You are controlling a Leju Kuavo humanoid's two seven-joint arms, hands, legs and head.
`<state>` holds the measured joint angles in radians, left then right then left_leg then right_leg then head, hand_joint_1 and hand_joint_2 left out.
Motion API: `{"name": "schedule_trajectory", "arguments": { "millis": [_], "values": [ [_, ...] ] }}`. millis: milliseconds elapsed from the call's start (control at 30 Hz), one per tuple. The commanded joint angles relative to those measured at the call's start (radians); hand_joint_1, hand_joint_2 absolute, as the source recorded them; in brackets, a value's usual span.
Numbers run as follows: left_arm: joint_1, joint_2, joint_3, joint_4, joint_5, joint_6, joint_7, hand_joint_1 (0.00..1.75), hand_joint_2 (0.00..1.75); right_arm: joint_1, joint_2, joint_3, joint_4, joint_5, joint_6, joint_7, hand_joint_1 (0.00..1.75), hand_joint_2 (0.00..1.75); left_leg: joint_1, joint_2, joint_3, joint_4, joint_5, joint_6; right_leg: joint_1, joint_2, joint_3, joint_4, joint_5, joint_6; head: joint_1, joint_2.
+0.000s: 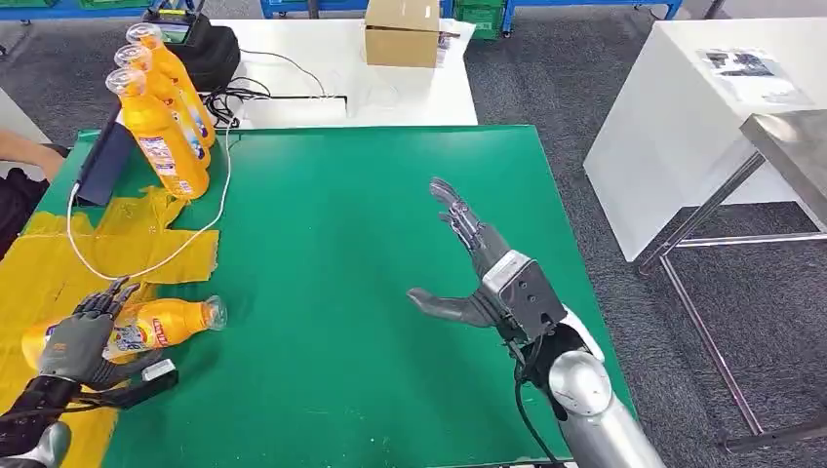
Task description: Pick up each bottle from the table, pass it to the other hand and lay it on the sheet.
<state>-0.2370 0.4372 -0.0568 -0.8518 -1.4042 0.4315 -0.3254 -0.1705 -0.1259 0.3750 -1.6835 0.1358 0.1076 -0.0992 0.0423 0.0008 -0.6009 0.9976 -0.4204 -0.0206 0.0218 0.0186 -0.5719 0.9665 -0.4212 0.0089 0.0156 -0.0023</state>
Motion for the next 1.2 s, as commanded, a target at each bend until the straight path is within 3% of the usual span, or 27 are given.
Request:
{"name": "schedule_trajectory", "arguments": {
  "millis": [33,133,200,233,367,467,533,967,1067,1167,1200],
  "values": [
    [0.01,-0.063,-0.016,0.004,-0.052,0.087,0.06,0.0,0.0,-0.01,0.017,0.01,0.053,0.012,-0.009,0.005,0.0,1.75,-0.003,-0.001,0.005,-0.004,0.0,0.004,-0.003,-0.002,0.004,-0.002,-0.001,0.003,0.0,0.0],
    [0.009,-0.125,0.064,-0.046,0.001,0.182,0.06,0.0,0.0,0.016,0.023,0.01,0.033,0.028,-0.029,0.004,0.0,1.75,-0.002,-0.001,0.003,-0.002,0.0,0.003,-0.002,-0.002,0.002,-0.001,-0.001,0.002,0.0,0.0],
    [-0.024,-0.167,0.131,-0.088,0.0,0.197,0.149,0.0,0.0,0.052,0.034,0.007,0.001,0.05,-0.061,-0.005,0.0,1.75,-0.003,-0.004,0.004,-0.004,0.0,0.005,-0.003,-0.005,0.004,-0.002,-0.001,0.003,0.0,0.0],
    [-0.026,-0.172,0.144,-0.124,0.037,0.182,0.124,0.0,0.0,0.062,0.028,0.015,-0.013,0.068,-0.067,-0.005,0.0,0.0,-0.002,-0.004,0.0,-0.002,0.001,0.003,-0.002,-0.005,0.0,-0.001,-0.001,0.002,0.0,0.0],
    [-0.038,-0.174,0.177,-0.177,0.072,0.139,0.125,0.0,0.0,0.085,0.034,0.011,-0.032,0.062,-0.071,-0.012,0.0,0.0,-0.003,-0.006,0.0,-0.001,0.0,0.005,-0.002,-0.008,0.001,0.0,-0.002,0.003,0.0,0.0],
    [-0.024,-0.24,0.271,-0.363,0.398,0.057,-0.045,0.0,0.0,0.148,0.08,0.0,-0.088,0.108,-0.115,-0.092,0.0,0.0,-0.002,-0.003,-0.001,0.0,0.0,0.003,-0.002,-0.005,-0.001,0.0,-0.001,0.002,0.0,0.0],
    [-0.004,-0.254,0.301,-0.493,0.455,-0.003,-0.061,0.0,0.0,0.173,0.096,0.018,-0.118,0.122,-0.128,-0.111,0.0,0.0,-0.001,-0.004,-0.003,0.0,0.0,0.003,0.0,-0.005,-0.003,0.0,-0.001,0.002,0.0,0.0],
    [-0.002,-0.258,0.31,-0.488,0.452,-0.013,-0.061,0.0,0.0,0.165,0.094,0.017,-0.11,0.124,-0.13,-0.111,0.0,0.0,-0.002,0.0,0.0,-0.002,0.0,0.003,-0.002,-0.002,-0.001,0.0,0.0,0.002,0.0,0.0],
    [-0.036,-0.286,0.35,-0.526,0.533,-0.029,-0.095,0.0,0.0,0.166,0.103,0.024,-0.113,0.125,-0.132,-0.111,0.0,0.0,-0.003,-0.001,0.002,-0.002,0.0,0.004,-0.003,-0.003,0.0,0.0,-0.001,0.003,0.0,0.0],
    [-0.069,-0.344,0.375,-0.606,0.69,-0.144,-0.056,0.0,0.0,0.179,0.124,0.035,-0.135,0.129,-0.155,-0.133,0.0,0.0,0.0,-0.002,-0.003,0.0,0.0,0.002,0.0,-0.004,-0.003,0.0,-0.001,0.002,0.0,0.0],
    [-0.052,-0.366,0.363,-0.661,0.841,-0.295,-0.065,0.0,0.0,0.191,0.138,0.036,-0.153,0.183,-0.201,-0.176,0.0,0.0,-0.002,-0.004,-0.002,0.0,0.0,0.004,-0.002,-0.006,-0.002,0.001,-0.002,0.003,0.0,0.0]
  ]
}}
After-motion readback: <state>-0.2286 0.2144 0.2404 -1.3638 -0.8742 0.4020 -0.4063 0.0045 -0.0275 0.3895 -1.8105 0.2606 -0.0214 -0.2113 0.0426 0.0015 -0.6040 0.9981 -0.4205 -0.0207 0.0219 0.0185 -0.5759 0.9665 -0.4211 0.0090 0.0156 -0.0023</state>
